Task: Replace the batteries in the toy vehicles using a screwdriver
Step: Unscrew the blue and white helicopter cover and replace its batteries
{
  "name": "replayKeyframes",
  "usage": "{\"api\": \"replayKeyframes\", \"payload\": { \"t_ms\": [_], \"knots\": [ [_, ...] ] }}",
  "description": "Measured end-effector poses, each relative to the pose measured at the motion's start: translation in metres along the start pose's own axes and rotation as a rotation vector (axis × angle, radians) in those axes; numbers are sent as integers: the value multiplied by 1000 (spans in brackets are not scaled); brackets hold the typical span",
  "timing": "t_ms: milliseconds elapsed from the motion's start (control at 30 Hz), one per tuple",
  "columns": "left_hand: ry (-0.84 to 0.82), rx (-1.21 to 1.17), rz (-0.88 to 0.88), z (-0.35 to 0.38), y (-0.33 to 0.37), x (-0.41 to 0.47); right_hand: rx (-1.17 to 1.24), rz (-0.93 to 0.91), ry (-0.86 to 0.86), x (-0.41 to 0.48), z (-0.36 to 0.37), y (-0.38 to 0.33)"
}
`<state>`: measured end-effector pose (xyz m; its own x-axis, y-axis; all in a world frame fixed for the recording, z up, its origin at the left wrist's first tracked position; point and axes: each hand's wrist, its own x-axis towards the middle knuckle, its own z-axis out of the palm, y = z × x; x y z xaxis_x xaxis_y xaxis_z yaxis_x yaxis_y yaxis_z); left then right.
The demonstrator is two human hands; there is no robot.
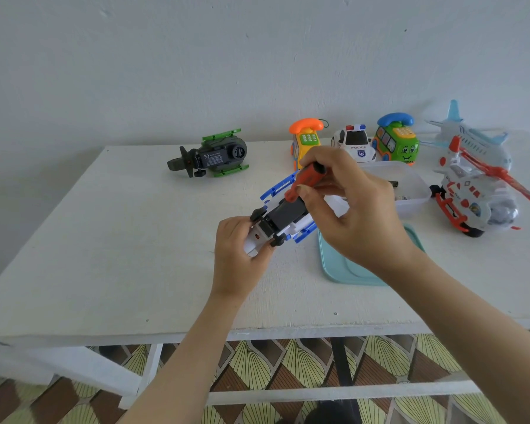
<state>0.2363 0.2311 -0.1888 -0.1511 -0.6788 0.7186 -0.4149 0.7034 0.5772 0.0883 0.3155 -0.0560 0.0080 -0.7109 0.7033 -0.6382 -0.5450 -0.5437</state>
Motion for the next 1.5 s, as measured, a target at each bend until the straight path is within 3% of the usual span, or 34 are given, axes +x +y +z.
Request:
{"api": "replayKeyframes", "payload": {
  "t_ms": [333,500,733,933,1000,1100,1200,1333,1400,1500],
  "knots": [
    [-15,-1,-11,0,-1,-1,109,84,39,7,4,-3],
    [-18,-3,-1,0,-2,-1,-86,11,61,11,9,3],
    [-24,-13,6,-1,1,0,287,110,-2,19,9,-5],
    [-17,8,1,-1,1,0,-165,-97,182,20,21,-2],
    [-22,9,3,-1,1,-1,-85,-34,139,24,20,-1],
    [-26,-10,10,-1,2,0,262,123,14,30,12,-7],
    [-27,-10,7,-1,2,0,488,217,35,32,9,-12],
    [-17,-3,3,0,3,0,-22,51,187,31,17,-4],
    [-11,-4,-2,0,4,0,-64,23,112,31,19,-1],
    [-13,0,3,-1,5,0,237,124,-78,35,13,-5]
  ]
}}
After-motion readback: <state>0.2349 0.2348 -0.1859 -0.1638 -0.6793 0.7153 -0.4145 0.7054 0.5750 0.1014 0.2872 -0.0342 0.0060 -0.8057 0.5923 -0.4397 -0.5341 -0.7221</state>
